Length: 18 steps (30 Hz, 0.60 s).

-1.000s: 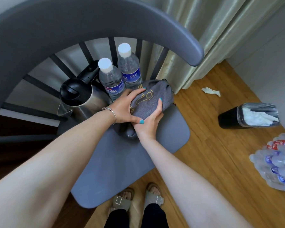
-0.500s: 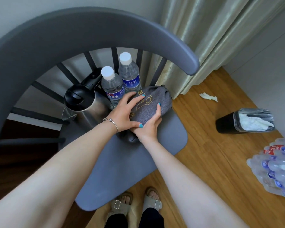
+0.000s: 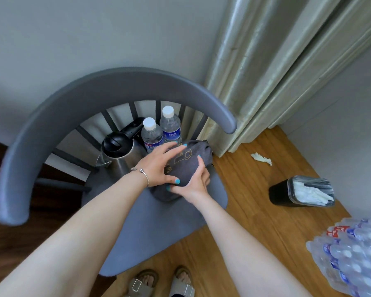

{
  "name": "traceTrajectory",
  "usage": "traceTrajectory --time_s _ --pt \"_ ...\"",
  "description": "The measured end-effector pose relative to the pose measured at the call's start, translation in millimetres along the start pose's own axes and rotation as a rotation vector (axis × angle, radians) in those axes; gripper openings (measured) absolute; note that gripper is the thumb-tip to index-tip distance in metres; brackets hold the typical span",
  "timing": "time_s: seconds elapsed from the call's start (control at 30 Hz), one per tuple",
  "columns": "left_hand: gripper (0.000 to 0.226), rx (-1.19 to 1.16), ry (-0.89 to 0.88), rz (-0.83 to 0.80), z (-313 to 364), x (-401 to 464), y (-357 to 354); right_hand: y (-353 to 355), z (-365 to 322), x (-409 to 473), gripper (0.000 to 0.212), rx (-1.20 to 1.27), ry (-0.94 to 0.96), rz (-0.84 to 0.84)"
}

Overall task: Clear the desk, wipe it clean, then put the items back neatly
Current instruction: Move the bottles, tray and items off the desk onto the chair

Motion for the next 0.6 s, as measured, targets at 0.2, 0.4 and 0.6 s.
traceTrajectory --time_s 0.2,0.4,0.6 --pt "0.085 0.159 -0.035 0.055 73.2 -35.0 67.7 56.8 -69.4 -34.0 0.116 -0.191 0.142 -0.070" --pt "0.074 0.323 0.169 -0.031 102.7 -91.3 124.9 82.6 -168.1 -76.4 0.061 -0.369 0.296 -0.251" --pt "0.039 0.227 0.368 0.082 133.0 -154.5 229.1 99.2 -282.6 -142.7 0.039 -0.359 0.527 -0.273"
Point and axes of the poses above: each hand's wrist, its own x-axis towards the middle knuckle, its own y-axis out of the back of the hand, z = x × y, the point moved 10 cm from there along x, towards the middle knuckle, and after that the axes turned 11 degrees about -x, right-handed, at the moved point
